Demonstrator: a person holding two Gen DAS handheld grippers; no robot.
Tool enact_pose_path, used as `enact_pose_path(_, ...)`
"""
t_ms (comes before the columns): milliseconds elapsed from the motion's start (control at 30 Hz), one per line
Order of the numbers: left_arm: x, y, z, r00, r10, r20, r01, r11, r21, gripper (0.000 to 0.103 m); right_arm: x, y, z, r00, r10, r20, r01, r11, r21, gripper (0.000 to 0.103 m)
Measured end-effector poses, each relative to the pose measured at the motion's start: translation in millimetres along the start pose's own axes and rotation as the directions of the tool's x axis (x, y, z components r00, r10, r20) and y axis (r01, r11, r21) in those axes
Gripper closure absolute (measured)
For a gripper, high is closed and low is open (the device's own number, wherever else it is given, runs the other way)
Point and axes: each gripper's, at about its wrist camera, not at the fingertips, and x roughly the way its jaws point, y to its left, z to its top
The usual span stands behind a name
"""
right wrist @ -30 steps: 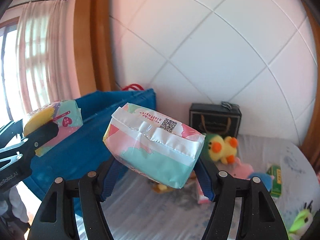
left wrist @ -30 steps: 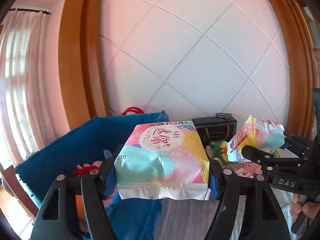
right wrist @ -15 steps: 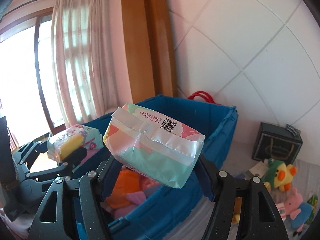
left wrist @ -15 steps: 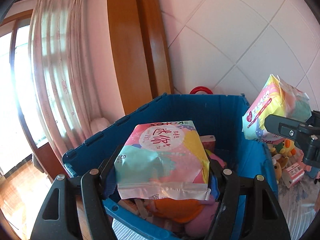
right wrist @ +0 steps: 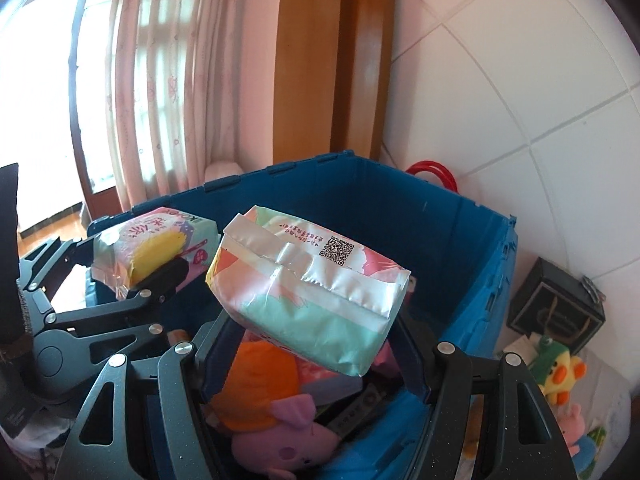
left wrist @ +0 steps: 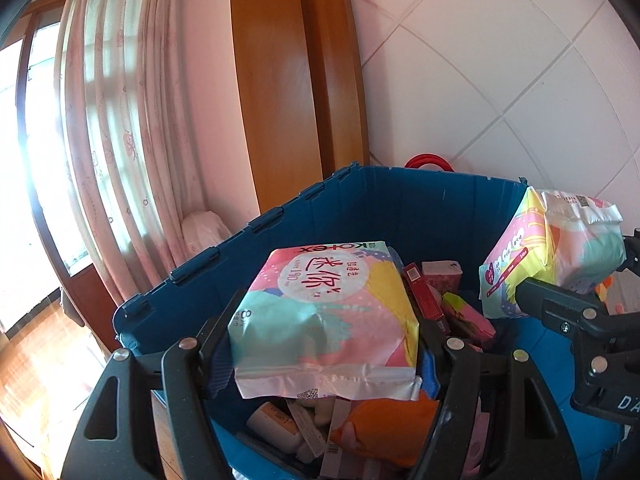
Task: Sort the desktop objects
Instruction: 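Carry both packs over the blue crate and open both tools to drop them, then withdraw both tools from the crate toward the green plush pile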
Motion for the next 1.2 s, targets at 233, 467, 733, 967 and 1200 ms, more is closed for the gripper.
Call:
enact_pose_path(233,-1,1,3,1.0,0.02,0.017,-0.02,1.0,-0.004,0.021,8,2,4,0.998,-0.059,-0.007,0.059,0.998,-0.012,0.013)
enact_pose_path(467,-10,8,0,0.999,0.033,0.025,-0.032,0.999,-0.039,0.021,-6,-8,3,0.997,-0.067,0.043,0.067,0.998,0.002,0.0)
enact_pose_path(733,-31,4,-4,0.998,0.012,0.058,-0.008,0.997,-0.071,0.021,-38,-21,-13,0.993,-0.063,0.098,0.058,0.997,0.053,0.0)
enact_pose_path(967,-73,-33,2,0.982,-0.093,0.162,0.097,0.995,-0.018,0.021,-86,-63,-48,0.976,-0.153,0.157,0.128,0.979,0.159,0.0)
enact_pose_path(1200,-104,-97,10,0.938,-0.277,0.206,0.268,0.961,0.07,0.021,-130,-133,-99,0.927,-0.367,0.081,0.329,0.896,0.299,0.0)
